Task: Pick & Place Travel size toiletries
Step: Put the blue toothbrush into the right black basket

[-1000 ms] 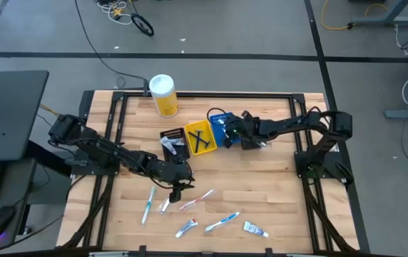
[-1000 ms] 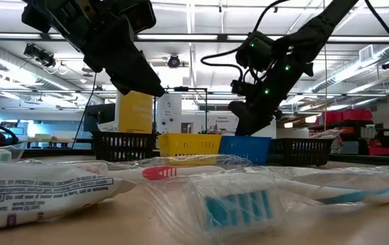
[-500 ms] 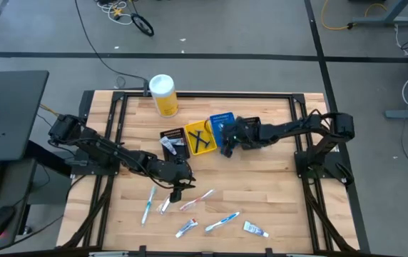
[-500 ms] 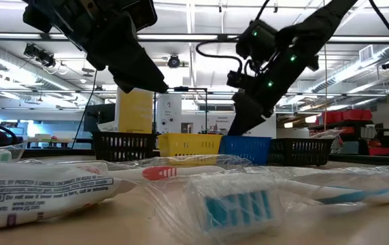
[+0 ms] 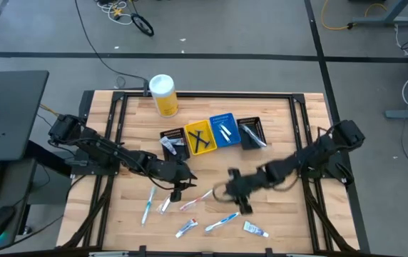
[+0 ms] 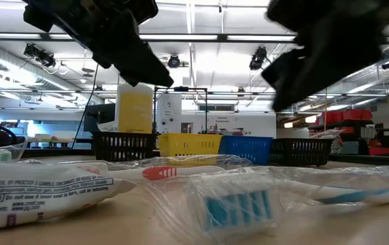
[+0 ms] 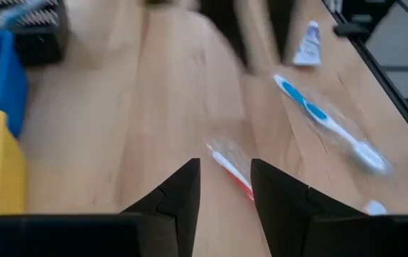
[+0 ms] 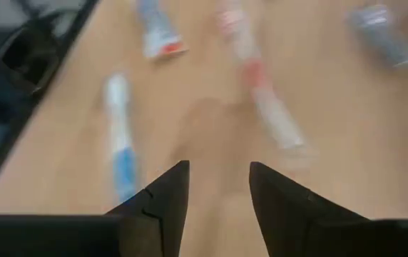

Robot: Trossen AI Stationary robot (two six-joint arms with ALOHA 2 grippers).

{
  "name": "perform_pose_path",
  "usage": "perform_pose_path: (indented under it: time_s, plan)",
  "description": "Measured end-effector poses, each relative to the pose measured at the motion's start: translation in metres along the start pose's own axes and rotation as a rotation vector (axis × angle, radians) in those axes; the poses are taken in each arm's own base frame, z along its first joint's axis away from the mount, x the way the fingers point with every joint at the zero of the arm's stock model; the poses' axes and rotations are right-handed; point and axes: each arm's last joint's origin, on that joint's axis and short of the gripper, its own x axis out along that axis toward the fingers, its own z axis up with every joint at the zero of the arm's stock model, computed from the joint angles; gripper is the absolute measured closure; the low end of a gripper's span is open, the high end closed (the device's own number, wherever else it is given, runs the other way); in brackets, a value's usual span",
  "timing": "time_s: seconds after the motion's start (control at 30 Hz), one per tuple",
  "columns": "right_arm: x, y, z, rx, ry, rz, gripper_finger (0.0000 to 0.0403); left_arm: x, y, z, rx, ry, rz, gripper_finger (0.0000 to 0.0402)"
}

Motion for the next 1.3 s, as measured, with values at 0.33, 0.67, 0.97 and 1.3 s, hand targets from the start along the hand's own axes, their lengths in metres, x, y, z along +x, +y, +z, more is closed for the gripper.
perform_pose_path:
  time_s: [0.33, 0.67, 0.97, 1.3]
  plan:
    - [0.037, 0.055, -0.026, -0.078, -0.005, 0.109, 0.0245, 0.000, 0.002, 0.004, -0.009, -0.060, 0.106, 0.0270]
    - [0.066, 0.050, -0.045, -0.061, 0.031, -0.015, 0.0246, 0.000, 0.002, 0.005, -0.020, -0.062, 0.100, 0.0270]
    - [0.066, 0.047, -0.046, -0.019, 0.036, -0.041, 0.0315, 0.000, 0.002, 0.005, -0.031, -0.063, 0.099, 0.0270]
    - [0.064, 0.048, -0.038, -0.046, 0.020, 0.026, 0.0366, 0.000, 0.002, 0.005, -0.033, -0.063, 0.100, 0.0270]
